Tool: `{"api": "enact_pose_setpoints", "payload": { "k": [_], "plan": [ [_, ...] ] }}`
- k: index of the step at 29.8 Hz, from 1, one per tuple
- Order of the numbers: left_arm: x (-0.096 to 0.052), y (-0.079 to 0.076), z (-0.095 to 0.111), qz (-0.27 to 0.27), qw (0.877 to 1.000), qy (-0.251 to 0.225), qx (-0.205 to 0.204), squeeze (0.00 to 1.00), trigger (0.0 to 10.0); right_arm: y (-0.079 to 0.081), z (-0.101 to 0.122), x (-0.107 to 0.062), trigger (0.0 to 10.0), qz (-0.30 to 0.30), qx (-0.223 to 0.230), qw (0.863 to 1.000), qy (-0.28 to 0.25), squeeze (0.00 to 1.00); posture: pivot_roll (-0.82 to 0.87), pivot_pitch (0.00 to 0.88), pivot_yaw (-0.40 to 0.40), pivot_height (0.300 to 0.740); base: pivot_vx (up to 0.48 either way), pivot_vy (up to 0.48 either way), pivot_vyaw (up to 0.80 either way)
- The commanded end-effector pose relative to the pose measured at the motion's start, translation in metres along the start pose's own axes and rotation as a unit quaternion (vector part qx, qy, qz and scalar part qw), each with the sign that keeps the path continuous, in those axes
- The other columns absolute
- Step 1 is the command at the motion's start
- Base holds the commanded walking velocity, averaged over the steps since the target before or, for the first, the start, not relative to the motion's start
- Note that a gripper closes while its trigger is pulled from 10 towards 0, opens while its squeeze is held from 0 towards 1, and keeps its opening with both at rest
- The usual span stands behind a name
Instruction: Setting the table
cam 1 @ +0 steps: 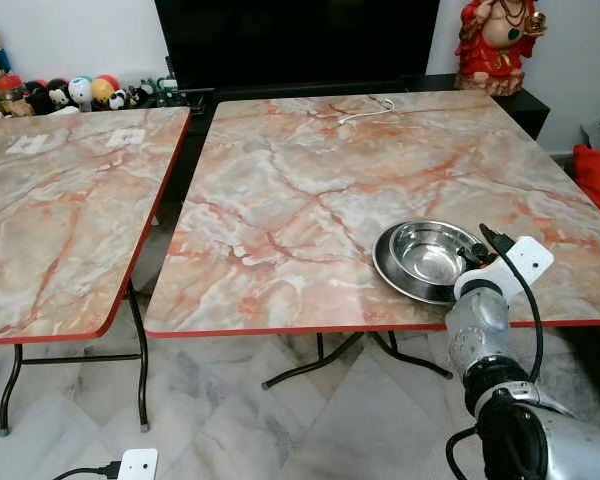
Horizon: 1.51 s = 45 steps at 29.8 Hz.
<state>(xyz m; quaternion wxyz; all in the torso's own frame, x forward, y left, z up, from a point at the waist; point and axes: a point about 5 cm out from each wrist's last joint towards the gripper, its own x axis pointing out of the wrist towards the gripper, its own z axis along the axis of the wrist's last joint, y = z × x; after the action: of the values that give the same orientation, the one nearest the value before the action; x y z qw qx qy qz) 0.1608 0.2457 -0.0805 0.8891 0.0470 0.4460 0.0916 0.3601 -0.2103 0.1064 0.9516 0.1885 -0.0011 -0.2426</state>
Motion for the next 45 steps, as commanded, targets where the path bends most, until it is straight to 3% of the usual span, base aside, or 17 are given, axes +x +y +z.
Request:
{"api": "enact_pose_setpoints", "payload": {
  "k": [1,5,10,18,25,45],
  "plan": [
    [-0.001,0.004,-0.003,0.006,1.000,0.001,-0.002,0.00,10.0,0.009,0.013,-0.001,10.0,0.028,-0.022,0.998,-0.053,0.00,-0.05,0.000,0.036,0.740,0.000,0.000,0.00],
    [-0.001,0.003,-0.003,0.007,1.000,-0.002,-0.013,0.00,10.0,0.022,0.018,-0.013,10.0,0.115,-0.078,0.985,-0.106,0.00,-0.07,0.000,0.032,0.740,0.000,0.000,0.00],
    [-0.001,0.000,-0.004,0.002,1.000,0.000,-0.024,0.00,10.0,0.027,0.007,-0.033,10.0,0.214,-0.140,0.961,-0.109,0.00,-0.08,0.000,0.025,0.740,0.000,0.000,0.00],
    [-0.002,-0.001,-0.007,0.000,0.999,0.004,-0.033,0.00,10.0,0.027,-0.007,-0.057,10.0,0.287,-0.163,0.940,-0.090,0.00,-0.08,0.000,0.016,0.740,0.000,0.083,0.08],
    [-0.003,0.008,-0.011,0.004,0.999,0.009,-0.037,0.00,10.0,0.033,-0.007,-0.062,10.0,0.269,-0.131,0.951,-0.079,0.00,-0.08,0.000,0.017,0.740,0.000,0.436,0.43],
    [-0.004,0.006,-0.013,0.003,0.999,0.017,-0.036,0.00,10.0,0.068,-0.016,-0.076,10.0,0.293,-0.100,0.950,-0.043,0.00,-0.06,0.000,0.009,0.740,0.000,0.468,0.00]
  ]
}}
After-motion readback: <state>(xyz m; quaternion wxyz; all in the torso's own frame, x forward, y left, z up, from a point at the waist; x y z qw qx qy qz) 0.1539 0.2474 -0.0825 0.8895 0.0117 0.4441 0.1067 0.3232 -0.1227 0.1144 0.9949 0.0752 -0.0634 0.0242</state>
